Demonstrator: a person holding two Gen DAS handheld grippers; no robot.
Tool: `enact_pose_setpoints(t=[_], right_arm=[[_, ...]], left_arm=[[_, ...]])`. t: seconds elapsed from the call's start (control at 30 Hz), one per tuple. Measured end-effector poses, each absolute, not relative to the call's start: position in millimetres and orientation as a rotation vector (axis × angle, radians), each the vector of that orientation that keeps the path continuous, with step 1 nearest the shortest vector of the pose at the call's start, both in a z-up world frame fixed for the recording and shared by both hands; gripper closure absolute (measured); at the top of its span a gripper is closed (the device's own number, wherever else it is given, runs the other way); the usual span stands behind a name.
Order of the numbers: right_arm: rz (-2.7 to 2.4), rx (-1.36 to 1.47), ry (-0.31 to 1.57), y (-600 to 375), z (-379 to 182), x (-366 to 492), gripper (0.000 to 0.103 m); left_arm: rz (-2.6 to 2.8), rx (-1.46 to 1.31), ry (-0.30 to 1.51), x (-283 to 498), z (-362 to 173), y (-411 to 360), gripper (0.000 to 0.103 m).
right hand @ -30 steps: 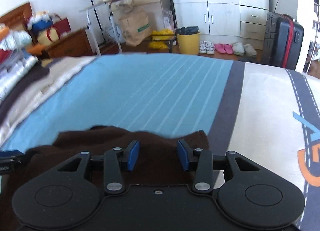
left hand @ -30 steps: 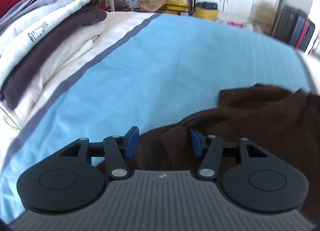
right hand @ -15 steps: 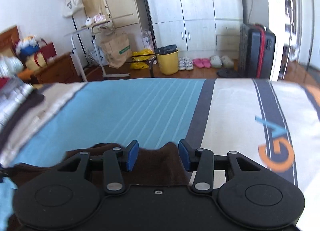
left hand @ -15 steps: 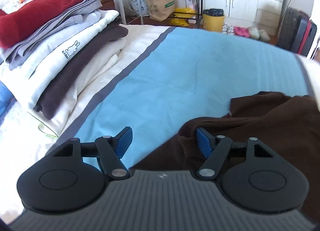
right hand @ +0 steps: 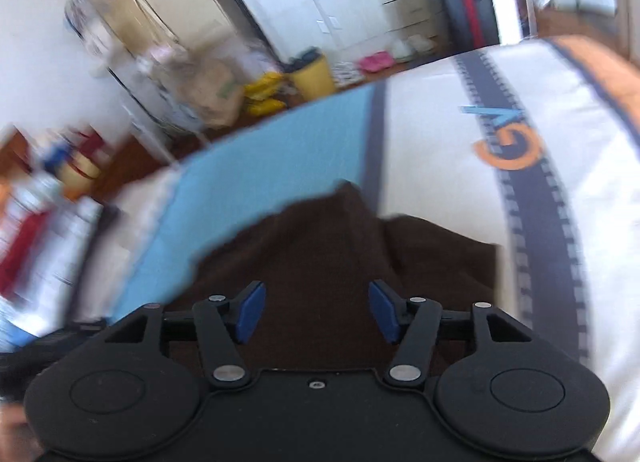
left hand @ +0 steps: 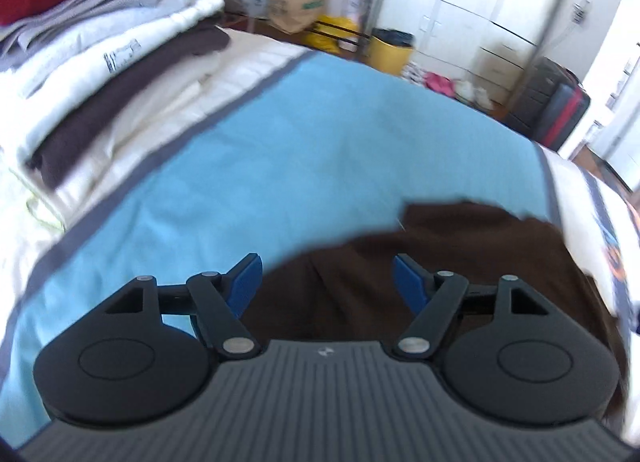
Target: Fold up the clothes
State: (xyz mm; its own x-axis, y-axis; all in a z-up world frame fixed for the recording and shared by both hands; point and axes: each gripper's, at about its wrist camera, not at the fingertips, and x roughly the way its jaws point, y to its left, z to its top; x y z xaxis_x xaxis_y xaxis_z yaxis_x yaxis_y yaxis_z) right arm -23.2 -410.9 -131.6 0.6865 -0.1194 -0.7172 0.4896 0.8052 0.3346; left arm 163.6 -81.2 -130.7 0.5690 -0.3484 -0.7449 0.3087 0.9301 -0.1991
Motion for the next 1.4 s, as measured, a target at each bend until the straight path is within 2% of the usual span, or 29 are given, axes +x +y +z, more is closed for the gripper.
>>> enact_pose_setpoints(t=[0.07, 0.27, 0.33, 0.5, 0.73, 0.83, 0.97, 1.07, 1.13, 1.2, 1.27, 1.3, 1.33, 1.37, 1.4], right_arm=[[-0.354, 0.545, 0.811, -402.8, -137.8, -14.3, 0.040], [-0.247, 0.815, 0.883, -404.6, -144.0, -27.0, 0.040], [-0.247, 0.888, 0.883, -402.8, -147.3, -40.5, 0.034], [-0.263, 1.002, 0.916, -391.5, -159.6, -61.4, 0.024], [-0.299, 1.143, 1.025, -376.3, -203.0, -43.1, 0.023], [-0.389, 1.182, 0.993, -378.2, -213.1, -47.7, 0.023], [-0.521, 1.256, 0.825, -390.7, -214.3, -59.5, 0.023], [-0.674, 1.191, 0.684, -394.8, -205.6, -67.0, 0.023], [-0.698, 1.139, 0.655, -398.2, -208.6, -57.9, 0.017], [-0.714, 1.082, 0.654, -397.4, -211.6, -46.2, 0.016], [-0.732, 0.960, 0.636, -389.0, -207.1, -36.8, 0.024], [-0.735, 0.878, 0.634, -383.4, -204.2, -31.5, 0.048], [-0.731, 0.812, 0.632, -380.1, -201.5, -27.1, 0.068], [-0.721, 0.756, 0.631, -378.3, -198.8, -23.1, 0.076], [-0.726, 0.696, 0.615, -378.8, -193.8, -24.3, 0.078]], left_arm=[[-0.419, -0.070, 0.906, 144.9, -132.1, -80.4, 0.031], [-0.493, -0.170, 0.986, 89.6, -152.4, -81.6, 0.031], [-0.510, -0.157, 1.021, 78.5, -162.4, -90.7, 0.031], [-0.500, -0.120, 1.086, 74.1, -174.7, -99.3, 0.030], [-0.488, -0.258, 1.137, 80.8, -182.2, -73.6, 0.030], [-0.466, -0.302, 1.132, 84.0, -187.3, -61.3, 0.030], [-0.467, -0.321, 1.130, 87.8, -192.0, -60.9, 0.030], [-0.475, -0.295, 1.117, 88.3, -193.0, -63.8, 0.030], [-0.499, -0.238, 1.083, 86.8, -190.8, -68.1, 0.029], [-0.514, -0.173, 1.030, 84.2, -186.8, -72.9, 0.029], [-0.525, -0.133, 0.985, 81.1, -180.2, -73.4, 0.029], [-0.526, -0.127, 0.971, 80.7, -176.9, -71.6, 0.029], [-0.529, -0.141, 0.971, 82.2, -175.2, -67.3, 0.029], [-0.534, -0.175, 0.982, 85.4, -174.9, -60.6, 0.029], [-0.540, -0.208, 0.994, 88.6, -174.7, -53.9, 0.029]])
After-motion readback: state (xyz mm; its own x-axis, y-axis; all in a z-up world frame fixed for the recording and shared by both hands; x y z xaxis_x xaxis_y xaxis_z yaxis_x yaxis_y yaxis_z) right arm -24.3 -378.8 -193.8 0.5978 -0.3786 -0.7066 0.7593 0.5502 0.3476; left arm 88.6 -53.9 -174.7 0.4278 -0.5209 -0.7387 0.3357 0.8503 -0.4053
